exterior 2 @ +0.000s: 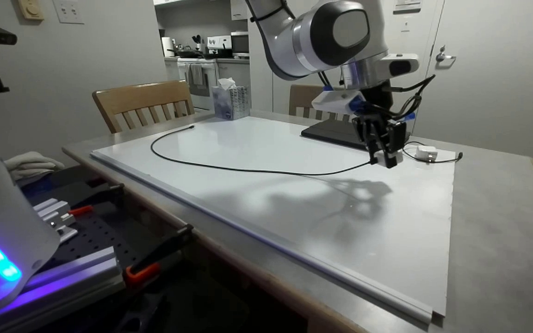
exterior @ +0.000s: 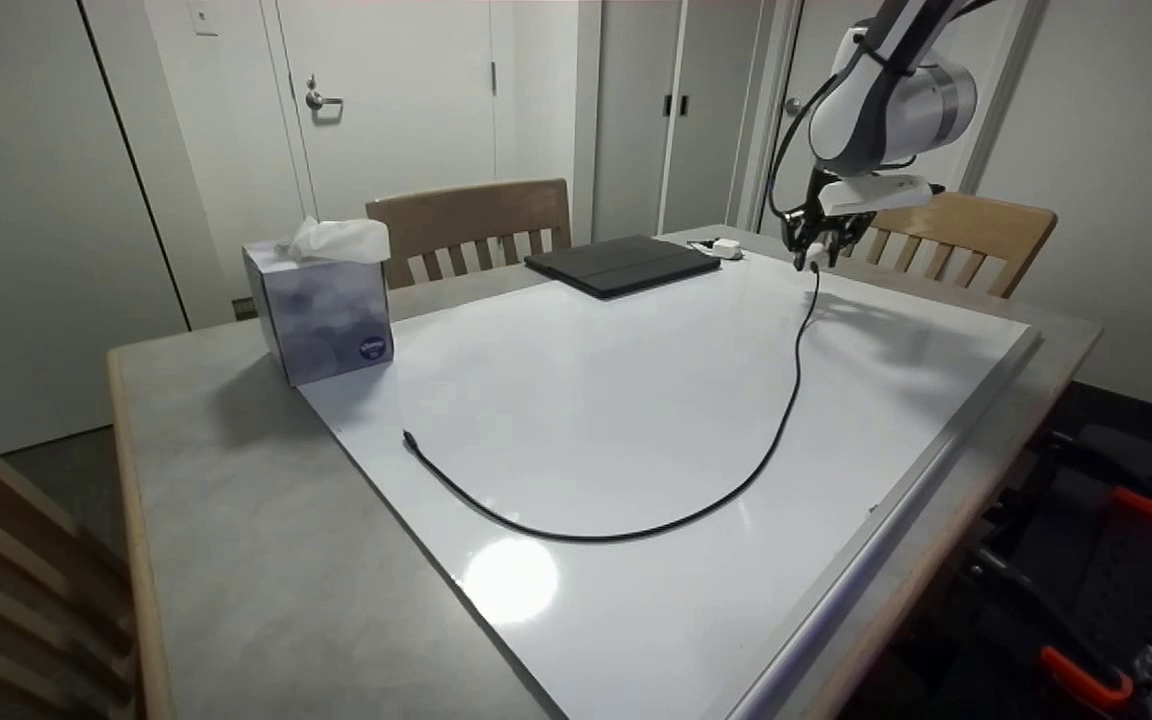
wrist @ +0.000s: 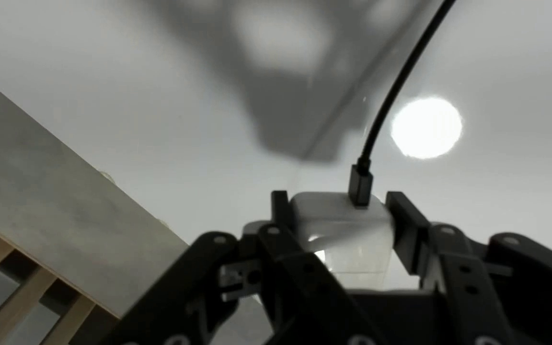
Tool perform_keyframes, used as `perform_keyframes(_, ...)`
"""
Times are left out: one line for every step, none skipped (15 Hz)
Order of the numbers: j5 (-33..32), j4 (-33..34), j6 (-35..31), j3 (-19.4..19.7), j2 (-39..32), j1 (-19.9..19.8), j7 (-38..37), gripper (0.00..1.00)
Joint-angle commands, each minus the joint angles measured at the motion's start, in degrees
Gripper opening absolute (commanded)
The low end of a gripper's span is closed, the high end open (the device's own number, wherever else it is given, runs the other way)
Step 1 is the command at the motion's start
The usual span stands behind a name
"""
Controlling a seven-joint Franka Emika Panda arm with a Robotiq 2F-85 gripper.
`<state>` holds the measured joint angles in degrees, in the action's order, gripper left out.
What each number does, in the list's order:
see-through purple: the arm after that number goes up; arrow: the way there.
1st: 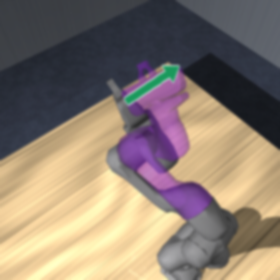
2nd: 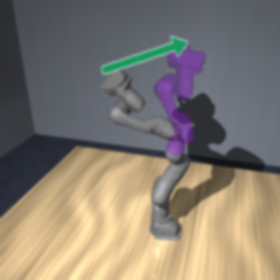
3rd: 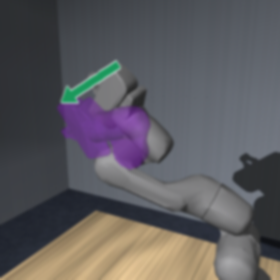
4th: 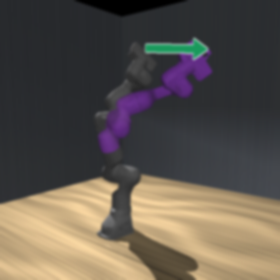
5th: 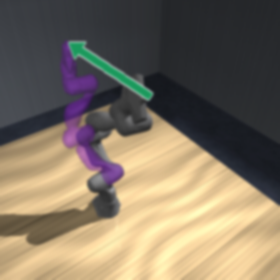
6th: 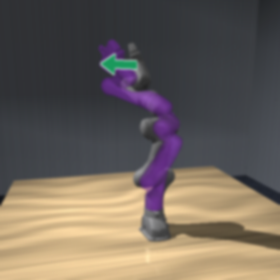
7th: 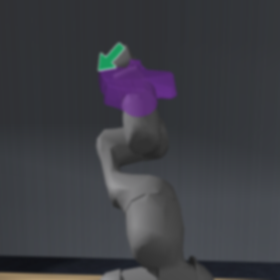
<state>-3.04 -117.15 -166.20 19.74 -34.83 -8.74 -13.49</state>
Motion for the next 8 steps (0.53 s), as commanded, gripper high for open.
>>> perform_keyframes(3.55,0.77,0.74,-2.87,-0.51,-4.56,2.79,0.27)
perform_keyframes(4.41,0.88,0.68,-3.10,-0.80,-5.31,2.65,0.27)
perform_keyframes(5.22,0.98,0.65,-3.34,-0.97,-6.02,2.52,0.27)
perform_keyframes(5.83,1.13,0.67,-3.10,-1.09,-6.49,2.21,0.27)
perform_keyframes(6.50,1.31,0.57,-3.20,-1.29,-7.17,2.25,0.27)
perform_keyframes(6.92,1.28,0.79,-2.90,-1.12,-7.53,2.14,0.27)
perform_keyframes(7.19,1.18,0.66,-2.72,-1.12,-7.88,2.14,0.27)
perform_keyframes(7.44,1.36,0.73,-2.63,-1.21,-8.21,2.12,0.27)
